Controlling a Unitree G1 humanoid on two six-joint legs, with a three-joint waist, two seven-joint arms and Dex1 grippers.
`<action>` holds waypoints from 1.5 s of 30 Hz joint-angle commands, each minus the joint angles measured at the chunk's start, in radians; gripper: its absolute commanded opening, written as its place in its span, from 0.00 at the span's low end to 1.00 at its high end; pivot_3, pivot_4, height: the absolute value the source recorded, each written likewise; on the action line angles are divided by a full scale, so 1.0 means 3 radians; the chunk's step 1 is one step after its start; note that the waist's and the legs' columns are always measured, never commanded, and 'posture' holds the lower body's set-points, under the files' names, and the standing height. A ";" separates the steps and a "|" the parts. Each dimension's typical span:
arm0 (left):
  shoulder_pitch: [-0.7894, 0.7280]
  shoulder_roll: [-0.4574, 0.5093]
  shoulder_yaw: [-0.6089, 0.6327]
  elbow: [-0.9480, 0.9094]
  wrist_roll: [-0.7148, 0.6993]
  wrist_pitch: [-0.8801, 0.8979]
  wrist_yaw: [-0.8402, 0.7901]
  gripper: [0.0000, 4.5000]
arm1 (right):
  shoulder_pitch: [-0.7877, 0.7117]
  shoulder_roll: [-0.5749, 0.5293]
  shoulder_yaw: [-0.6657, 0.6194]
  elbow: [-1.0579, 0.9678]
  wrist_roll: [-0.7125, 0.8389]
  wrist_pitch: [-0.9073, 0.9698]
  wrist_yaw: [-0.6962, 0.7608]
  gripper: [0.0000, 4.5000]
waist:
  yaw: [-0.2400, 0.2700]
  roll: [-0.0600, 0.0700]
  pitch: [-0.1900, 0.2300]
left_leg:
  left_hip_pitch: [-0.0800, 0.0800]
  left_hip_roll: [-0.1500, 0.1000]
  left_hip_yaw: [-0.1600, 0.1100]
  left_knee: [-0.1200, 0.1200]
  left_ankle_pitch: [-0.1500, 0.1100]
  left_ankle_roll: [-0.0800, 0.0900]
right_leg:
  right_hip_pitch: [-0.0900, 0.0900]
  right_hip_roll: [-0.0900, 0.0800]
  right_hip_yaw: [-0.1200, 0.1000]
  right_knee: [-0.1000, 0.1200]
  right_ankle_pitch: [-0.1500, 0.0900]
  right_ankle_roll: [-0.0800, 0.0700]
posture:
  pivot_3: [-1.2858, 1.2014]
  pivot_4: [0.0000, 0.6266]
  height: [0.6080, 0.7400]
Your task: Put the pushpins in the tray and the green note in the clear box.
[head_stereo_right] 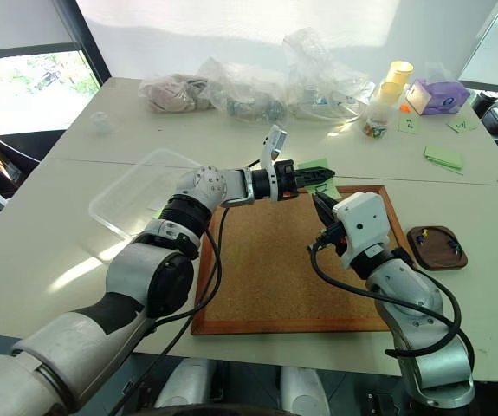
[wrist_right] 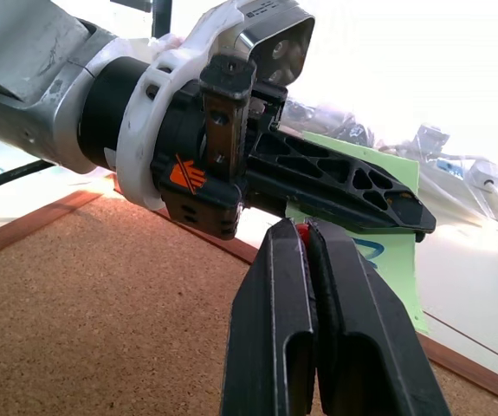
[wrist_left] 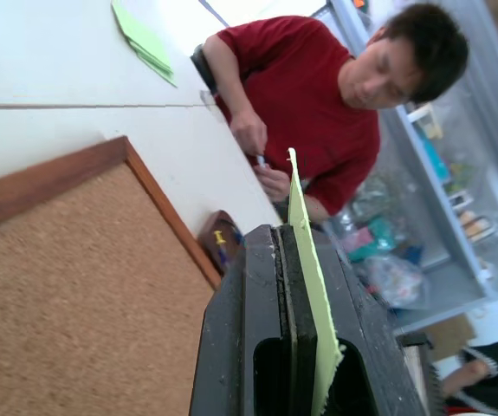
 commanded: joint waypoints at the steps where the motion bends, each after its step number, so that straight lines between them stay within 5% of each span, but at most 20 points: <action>1: 0.0013 0.0025 -0.0111 -0.0045 0.0205 -0.0362 -0.0015 0.01 | 0.0003 0.0109 -0.0064 -0.0140 -0.0001 -0.0084 -0.0084 0.00 | 0.0000 0.0000 0.0000 | 0.0000 0.0000 0.0000 0.0000 0.0000 0.0000 | 0.0000 0.0000 0.0000 0.0000 0.0000 0.0000 | 0.52 0.24 1.00; 9: -0.0004 0.0010 -0.0083 0.0067 0.0292 -0.0501 -0.0071 0.01 | 0.0007 0.0458 -0.0332 -0.0316 0.0185 -0.0018 -0.0333 0.00 | 0.0001 0.0000 0.0000 | 0.0000 0.0000 0.0000 0.0000 0.0000 0.0000 | 0.0000 0.0000 0.0000 0.0000 0.0000 0.0000 | 0.52 0.24 1.00; 18: 0.0153 -0.0009 -0.0012 -0.0511 -0.0036 0.0202 -0.0249 0.01 | 0.0032 0.0679 -0.1644 0.0163 0.0613 0.0739 -0.1033 0.00 | 0.0001 0.0001 -0.0001 | -0.0002 0.0004 0.0000 0.0000 0.0000 0.0000 | 0.0001 -0.0003 0.0000 0.0000 0.0000 0.0000 | 0.52 0.24 1.00; 41: 0.0813 -0.0187 -0.0209 -0.1547 -0.0127 0.0754 0.0144 0.01 | -0.0545 0.0391 -0.1792 0.1711 0.0438 0.0748 -0.1218 0.00 | -0.0008 0.0009 -0.0003 | 0.0002 0.0007 0.0003 -0.0002 0.0000 -0.0001 | 0.0000 -0.0001 0.0005 0.0003 0.0000 0.0000 | 0.52 0.24 1.00; 45: 0.0831 -0.0168 -0.0222 -0.1584 -0.0149 0.0765 0.0157 0.00 | -0.0554 0.0389 -0.1792 0.1750 0.0438 0.0726 -0.1226 0.42 | -0.0008 0.0010 -0.0003 | 0.0002 0.0007 0.0003 -0.0002 0.0000 -0.0001 | 0.0000 0.0000 0.0005 0.0003 0.0000 0.0000 | 0.52 0.24 1.00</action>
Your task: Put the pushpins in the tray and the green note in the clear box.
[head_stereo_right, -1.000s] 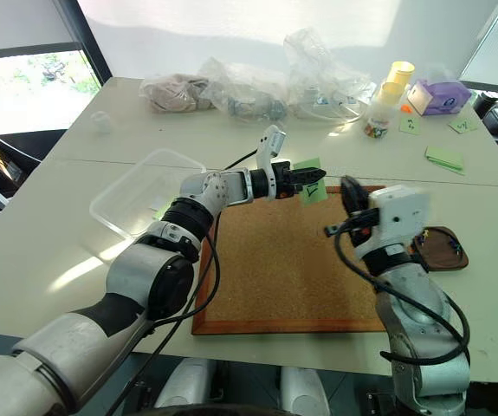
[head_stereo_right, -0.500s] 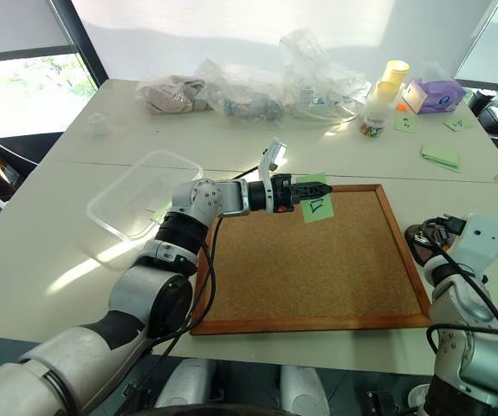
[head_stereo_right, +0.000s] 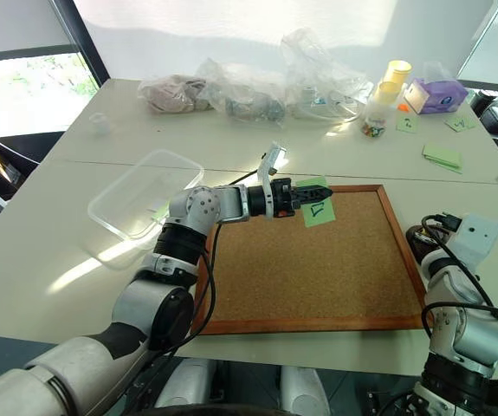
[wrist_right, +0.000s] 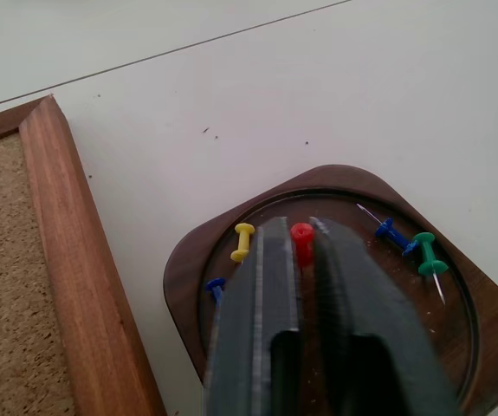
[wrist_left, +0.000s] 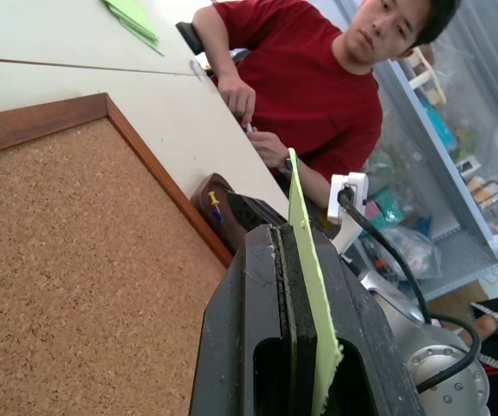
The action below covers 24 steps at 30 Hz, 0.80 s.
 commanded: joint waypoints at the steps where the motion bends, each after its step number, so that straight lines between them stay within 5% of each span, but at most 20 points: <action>1: 0.0000 -0.0016 -0.0032 -0.0137 -0.0097 0.0029 -0.0004 0.00 | -0.0028 -0.0049 -0.0042 -0.0045 -0.0014 -0.0073 -0.0021 0.53 | 0.0000 0.0000 0.0000 | 0.0000 0.0000 0.0000 0.0000 0.0000 0.0000 | 0.0000 0.0000 0.0000 0.0000 0.0000 0.0000 | 0.52 0.24 1.00; 5: -0.0008 0.0001 -0.0034 -0.0136 -0.0104 0.0019 -0.0012 0.00 | 0.0006 -0.0043 -0.0037 -0.0088 -0.0032 -0.0091 -0.0040 0.99 | 0.0000 0.0000 0.0000 | 0.0000 0.0000 0.0000 0.0000 0.0000 0.0000 | 0.0000 0.0000 0.0000 0.0000 0.0000 0.0000 | 0.52 0.24 1.00; 17: -0.0113 0.0161 0.0030 -0.0264 -0.0138 -0.0215 -0.0026 0.00 | 0.0279 -0.0132 0.0099 -0.0828 -0.0040 -0.0331 0.0172 0.99 | -0.0004 0.0001 0.0000 | 0.0000 0.0000 0.0000 0.0000 0.0000 0.0000 | 0.0000 0.0001 0.0000 0.0000 0.0000 0.0000 | 0.52 0.24 1.00; 24: -0.0490 0.1023 -0.0005 -0.0419 0.0142 -0.0427 0.0067 0.00 | 0.0111 -0.0396 0.0715 -0.1736 0.0738 0.0118 0.0869 0.99 | -0.0034 0.0002 0.0002 | 0.0004 0.0002 -0.0002 -0.0001 0.0001 -0.0001 | 0.0000 0.0010 0.0001 0.0002 0.0000 0.0000 | 0.52 0.24 1.00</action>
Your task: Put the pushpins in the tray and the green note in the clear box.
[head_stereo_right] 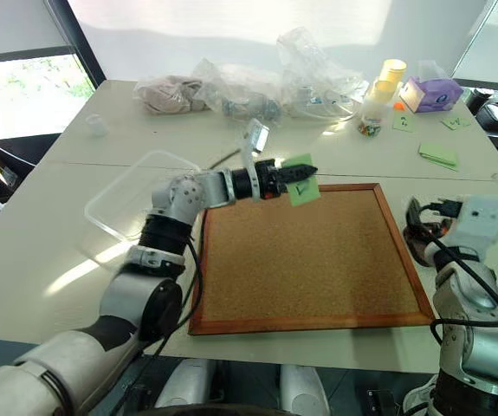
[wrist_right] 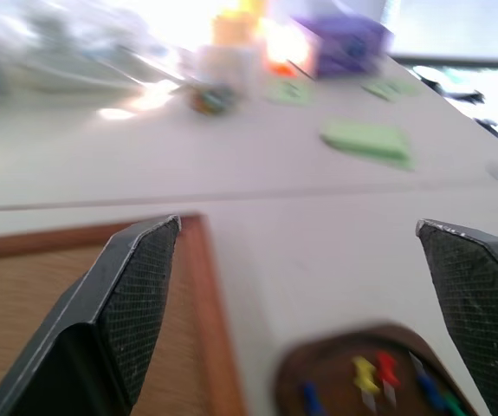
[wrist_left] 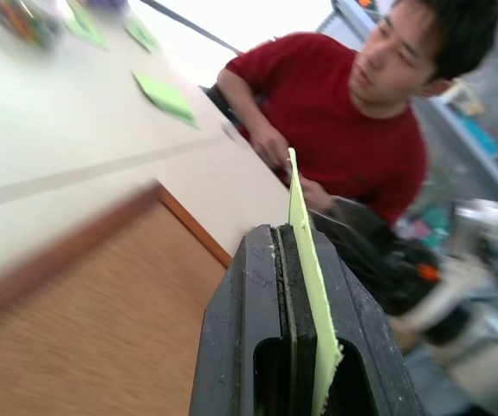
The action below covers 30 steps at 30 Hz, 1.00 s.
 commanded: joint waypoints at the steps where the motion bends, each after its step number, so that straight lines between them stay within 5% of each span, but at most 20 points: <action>1: -0.0245 0.0590 0.0000 -0.0259 0.0178 -0.0021 -0.0005 0.00 | -0.0160 -0.0073 0.0369 -0.0503 0.0582 0.0307 0.0330 0.99 | -0.0014 0.0000 0.0001 | 0.0000 0.0001 0.0001 -0.0003 0.0000 0.0000 | -0.0001 0.0001 0.0001 0.0000 0.0000 0.0000 | 0.52 0.24 1.00; 7: -0.0316 0.1971 -0.0656 -0.0561 0.0793 -0.0245 -0.0576 0.00 | -0.0349 -0.0010 0.0904 -0.0684 0.1022 0.0644 0.0441 0.99 | 0.0025 -0.0003 0.0004 | -0.0005 0.0003 -0.0001 -0.0005 0.0001 -0.0001 | -0.0005 -0.0006 -0.0003 -0.0002 0.0000 0.0000 | 0.52 0.24 1.00; 13: 0.0083 0.2884 -0.1193 -0.0696 0.1179 -0.0472 -0.1331 0.00 | -0.0348 -0.0032 0.1452 -0.0538 0.0940 0.0534 0.0681 0.99 | 0.0036 -0.0004 0.0005 | -0.0006 -0.0003 0.0003 -0.0002 0.0000 0.0000 | -0.0001 -0.0017 -0.0004 -0.0008 -0.0001 -0.0003 | 0.52 0.24 1.00; 23: 0.0666 0.2836 -0.1325 -0.0682 0.1484 -0.0578 -0.1261 0.00 | -0.0235 -0.0017 0.1627 -0.0374 0.0643 0.0262 0.0754 0.99 | 0.0033 -0.0028 0.0018 | -0.0009 0.0003 0.0001 0.0002 -0.0001 0.0001 | -0.0005 -0.0013 -0.0006 -0.0003 -0.0001 -0.0002 | 0.52 0.24 1.00; 24: 0.0677 0.2809 -0.1314 -0.0665 0.1497 -0.0591 -0.1247 0.16 | -0.0220 -0.0018 0.1624 -0.0376 0.0631 0.0253 0.0753 1.00 | 0.0036 -0.0028 0.0018 | -0.0010 0.0003 0.0001 0.0002 -0.0001 0.0001 | -0.0005 -0.0013 -0.0006 -0.0003 -0.0001 -0.0002 | 0.52 0.24 1.00; 30: 0.0683 0.2734 -0.1232 -0.0707 0.1492 -0.0569 -0.1236 0.68 | -0.0102 -0.0108 0.1509 -0.0391 0.0600 0.0224 0.0790 1.00 | 0.0033 -0.0029 0.0019 | -0.0010 0.0003 0.0001 0.0003 -0.0001 0.0001 | -0.0005 -0.0013 -0.0006 -0.0002 0.0000 -0.0001 | 0.52 0.24 1.00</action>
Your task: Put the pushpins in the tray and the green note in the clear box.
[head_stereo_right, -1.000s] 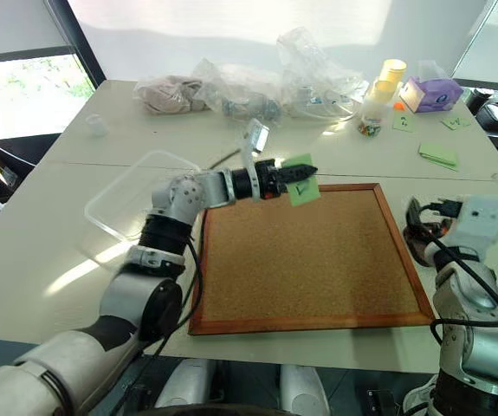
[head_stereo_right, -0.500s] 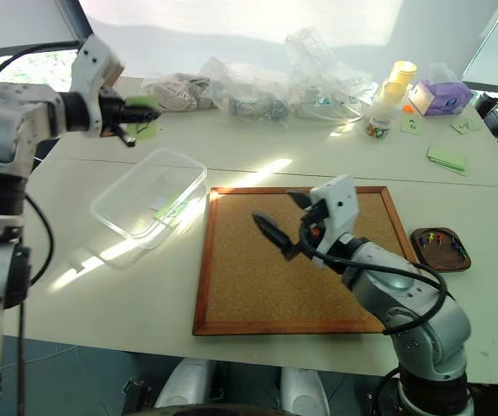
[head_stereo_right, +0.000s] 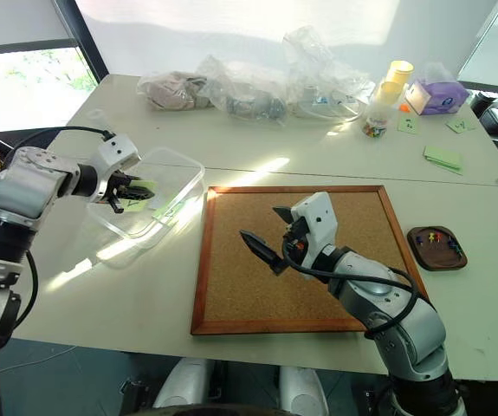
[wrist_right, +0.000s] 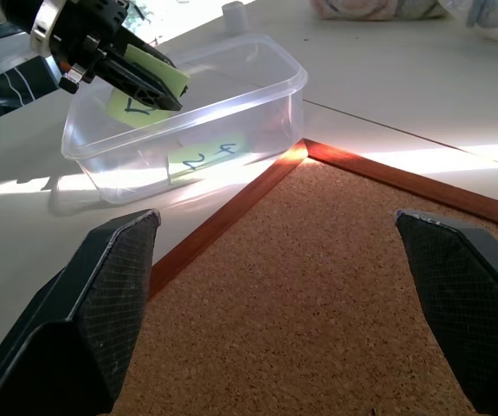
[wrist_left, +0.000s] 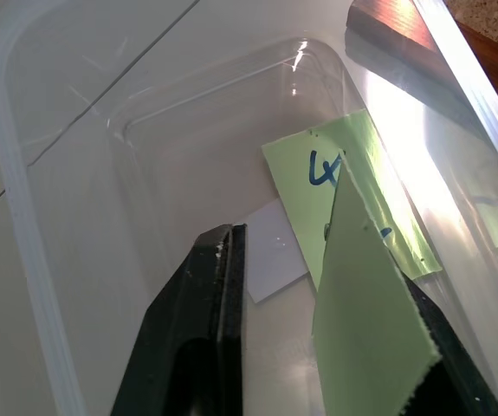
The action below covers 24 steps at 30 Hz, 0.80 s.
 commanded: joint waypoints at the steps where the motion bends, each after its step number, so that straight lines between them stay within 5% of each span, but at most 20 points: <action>1: -0.0048 0.0000 0.0157 -0.0063 0.0025 -0.0025 0.0061 0.77 | 0.0038 -0.0062 -0.0131 -0.0072 -0.0011 -0.0079 0.0034 1.00 | 0.0000 0.0000 0.0000 | 0.0000 0.0000 0.0000 0.0000 0.0000 0.0000 | 0.0000 0.0000 0.0000 0.0000 0.0000 0.0000 | 0.52 0.24 1.00; 3: -0.0077 -0.0009 0.0198 -0.0017 0.0038 -0.0051 0.0111 0.96 | 0.0079 -0.0103 -0.0182 -0.0070 -0.0017 -0.0090 0.0048 1.00 | -0.0002 0.0000 0.0000 | 0.0000 0.0000 0.0000 0.0000 0.0000 0.0000 | 0.0000 0.0000 0.0000 0.0000 0.0000 0.0000 | 0.52 0.24 1.00; 18: -0.0160 -0.0129 0.0459 -0.0089 -0.0159 0.0263 0.0092 0.96 | 0.0129 -0.0143 -0.0357 -0.0038 -0.0053 -0.0127 0.0061 1.00 | -0.0013 0.0000 0.0000 | 0.0000 0.0000 0.0000 0.0001 0.0000 0.0000 | 0.0000 0.0001 0.0000 0.0001 0.0000 0.0001 | 0.52 0.24 1.00; 24: -0.0297 -0.0064 0.0673 -0.0158 -0.0342 0.0189 -0.0009 0.96 | 0.0387 -0.0155 -0.0812 -0.0240 0.0114 -0.0131 -0.0020 1.00 | 0.0012 -0.0001 0.0000 | 0.0000 0.0000 0.0000 0.0001 0.0000 0.0000 | 0.0000 0.0000 0.0000 0.0002 0.0000 0.0001 | 0.52 0.24 1.00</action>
